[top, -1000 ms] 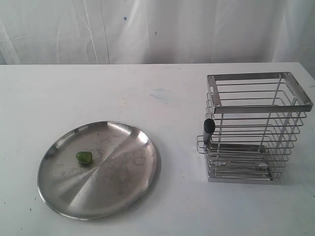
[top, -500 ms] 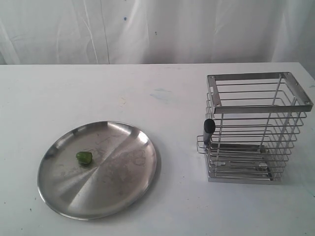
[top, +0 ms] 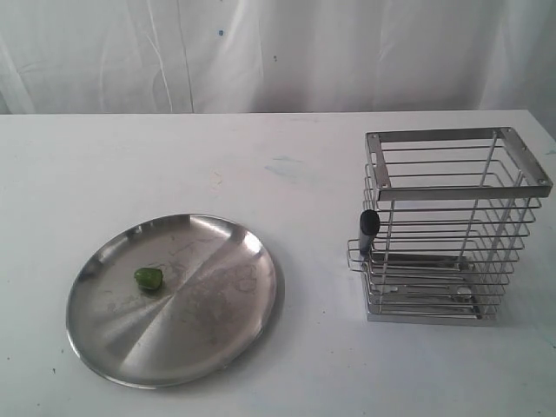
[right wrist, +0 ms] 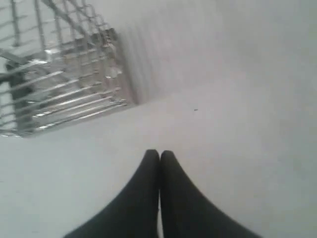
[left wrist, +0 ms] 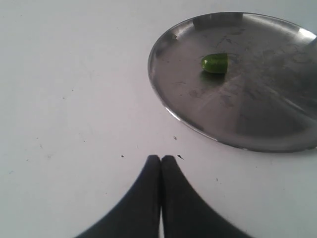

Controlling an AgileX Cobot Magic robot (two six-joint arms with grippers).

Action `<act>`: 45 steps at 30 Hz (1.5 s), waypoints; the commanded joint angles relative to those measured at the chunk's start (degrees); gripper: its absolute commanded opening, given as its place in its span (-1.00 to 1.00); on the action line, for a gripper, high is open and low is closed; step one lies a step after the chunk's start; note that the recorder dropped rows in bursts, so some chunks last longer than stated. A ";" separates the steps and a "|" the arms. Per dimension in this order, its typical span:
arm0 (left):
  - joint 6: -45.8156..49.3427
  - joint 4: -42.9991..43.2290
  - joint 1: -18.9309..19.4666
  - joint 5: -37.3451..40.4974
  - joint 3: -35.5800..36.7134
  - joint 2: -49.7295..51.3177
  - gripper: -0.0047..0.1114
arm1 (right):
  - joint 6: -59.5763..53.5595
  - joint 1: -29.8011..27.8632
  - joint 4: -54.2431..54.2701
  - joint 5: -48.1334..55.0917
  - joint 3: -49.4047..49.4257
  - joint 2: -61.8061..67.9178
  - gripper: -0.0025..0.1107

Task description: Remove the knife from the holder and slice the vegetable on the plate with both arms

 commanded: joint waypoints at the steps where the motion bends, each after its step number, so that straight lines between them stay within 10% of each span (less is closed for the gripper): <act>1: -0.07 -0.34 -0.13 1.74 0.14 -0.20 -0.92 | -1.57 -0.20 5.37 -5.50 -0.64 0.45 -0.96; 11: -0.07 -0.34 -0.13 1.74 0.14 -0.20 -0.92 | -24.27 1.67 32.72 8.16 -18.72 0.45 -0.96; 18: 0.03 -0.34 -0.13 1.61 0.14 -0.20 -0.92 | -22.03 17.17 33.82 11.09 -22.76 5.77 -0.96; 36: 0.03 -0.34 -0.13 1.61 0.14 -0.20 -0.92 | 10.37 53.17 -9.61 16.39 -26.08 20.73 -0.96; 45: 0.03 -0.34 -0.13 1.61 0.14 -0.20 -0.92 | 18.28 59.96 -18.16 20.54 -34.62 29.03 -0.96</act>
